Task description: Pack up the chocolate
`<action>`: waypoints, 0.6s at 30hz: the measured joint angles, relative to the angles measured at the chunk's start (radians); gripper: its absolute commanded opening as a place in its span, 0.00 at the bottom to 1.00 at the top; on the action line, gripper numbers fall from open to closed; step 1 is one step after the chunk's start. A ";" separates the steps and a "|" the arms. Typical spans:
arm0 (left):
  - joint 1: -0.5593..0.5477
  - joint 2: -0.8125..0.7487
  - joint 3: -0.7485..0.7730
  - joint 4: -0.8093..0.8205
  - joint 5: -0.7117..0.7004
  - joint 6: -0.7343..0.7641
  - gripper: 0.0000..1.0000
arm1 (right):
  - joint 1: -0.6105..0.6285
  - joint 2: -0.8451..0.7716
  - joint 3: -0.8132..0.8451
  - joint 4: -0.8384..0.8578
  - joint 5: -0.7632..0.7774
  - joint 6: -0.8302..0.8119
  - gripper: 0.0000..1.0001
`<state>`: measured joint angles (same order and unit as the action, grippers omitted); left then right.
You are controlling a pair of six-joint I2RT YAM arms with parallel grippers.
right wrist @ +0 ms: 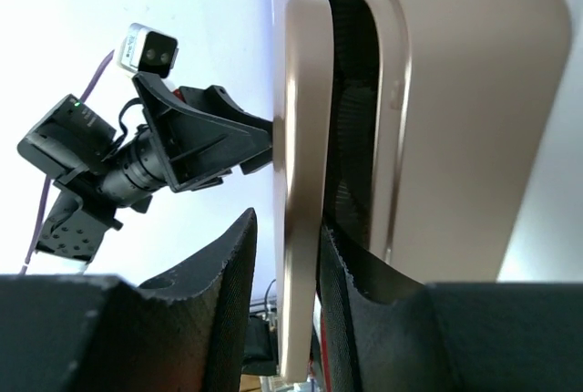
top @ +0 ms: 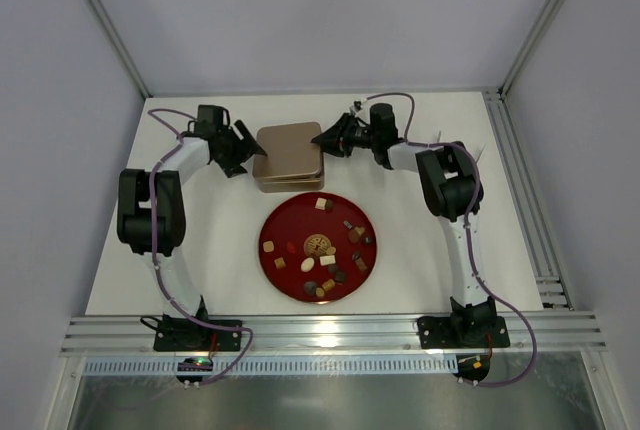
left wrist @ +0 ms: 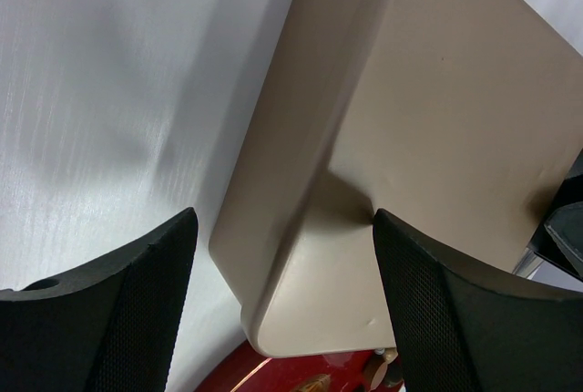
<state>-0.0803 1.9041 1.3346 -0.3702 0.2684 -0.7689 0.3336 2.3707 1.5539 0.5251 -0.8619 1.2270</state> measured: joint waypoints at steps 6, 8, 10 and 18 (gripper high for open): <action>-0.005 0.000 0.000 0.000 -0.007 0.000 0.76 | -0.007 -0.022 0.000 -0.090 0.017 -0.074 0.35; -0.008 0.000 0.000 0.000 -0.010 0.000 0.76 | -0.010 -0.031 0.000 -0.126 0.026 -0.107 0.35; -0.011 0.000 0.000 0.000 -0.015 0.000 0.76 | -0.010 -0.037 0.000 -0.163 0.036 -0.137 0.35; -0.029 0.001 0.009 -0.008 -0.032 0.004 0.76 | -0.013 -0.075 0.009 -0.290 0.076 -0.256 0.35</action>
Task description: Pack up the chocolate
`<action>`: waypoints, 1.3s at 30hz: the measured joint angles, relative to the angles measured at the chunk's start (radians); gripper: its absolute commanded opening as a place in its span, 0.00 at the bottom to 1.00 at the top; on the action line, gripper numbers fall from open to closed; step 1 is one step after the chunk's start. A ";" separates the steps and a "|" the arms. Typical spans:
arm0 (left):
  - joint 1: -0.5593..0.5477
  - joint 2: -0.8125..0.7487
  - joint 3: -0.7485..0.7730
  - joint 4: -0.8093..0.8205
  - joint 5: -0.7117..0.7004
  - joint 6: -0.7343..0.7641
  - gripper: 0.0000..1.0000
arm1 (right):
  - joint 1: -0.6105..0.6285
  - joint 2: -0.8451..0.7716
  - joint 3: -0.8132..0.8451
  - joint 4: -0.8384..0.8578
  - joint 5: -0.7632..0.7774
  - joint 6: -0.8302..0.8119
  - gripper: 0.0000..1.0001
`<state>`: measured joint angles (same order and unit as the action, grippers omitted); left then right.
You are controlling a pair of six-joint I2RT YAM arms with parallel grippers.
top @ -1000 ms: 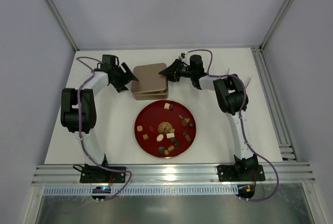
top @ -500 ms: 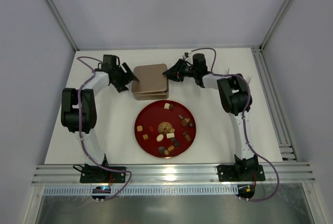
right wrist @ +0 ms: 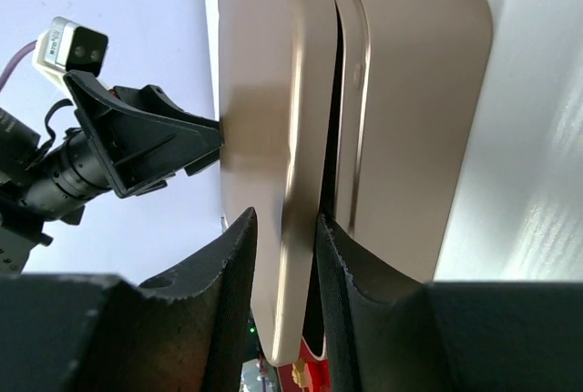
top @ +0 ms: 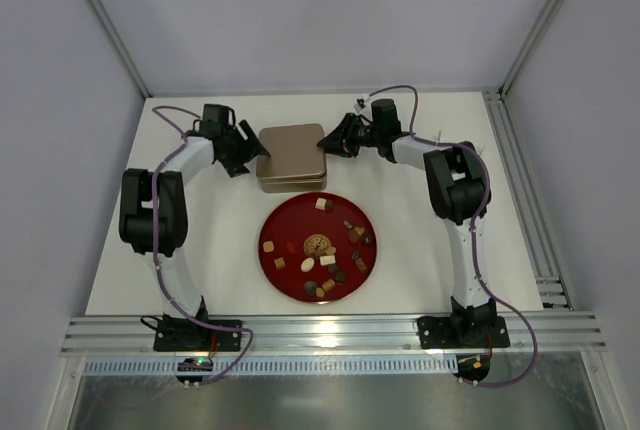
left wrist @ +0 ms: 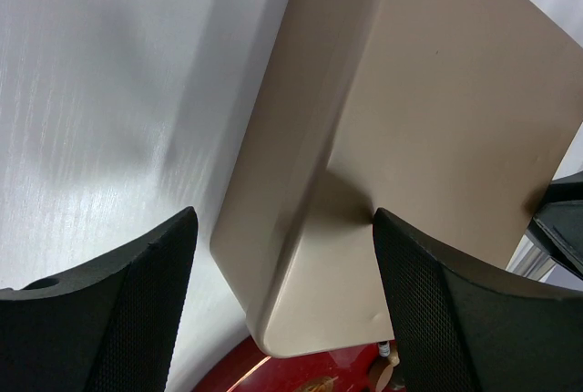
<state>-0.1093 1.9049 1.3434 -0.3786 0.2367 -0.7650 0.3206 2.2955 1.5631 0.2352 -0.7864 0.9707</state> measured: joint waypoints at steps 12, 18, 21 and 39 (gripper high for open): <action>-0.027 0.013 0.038 -0.040 -0.037 0.019 0.76 | 0.000 -0.042 0.043 -0.175 0.089 -0.150 0.40; -0.032 0.017 0.048 -0.052 -0.048 0.023 0.77 | 0.000 -0.066 0.046 -0.238 0.135 -0.196 0.40; -0.033 0.017 0.048 -0.053 -0.052 0.023 0.77 | 0.000 -0.073 0.047 -0.252 0.142 -0.206 0.40; -0.034 0.024 0.064 -0.060 -0.053 0.038 0.77 | -0.028 -0.114 0.033 -0.247 0.146 -0.207 0.40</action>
<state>-0.1432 1.9293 1.4071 -0.4385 0.1833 -0.7269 0.2924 2.1811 1.5963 -0.0120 -0.6399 0.7635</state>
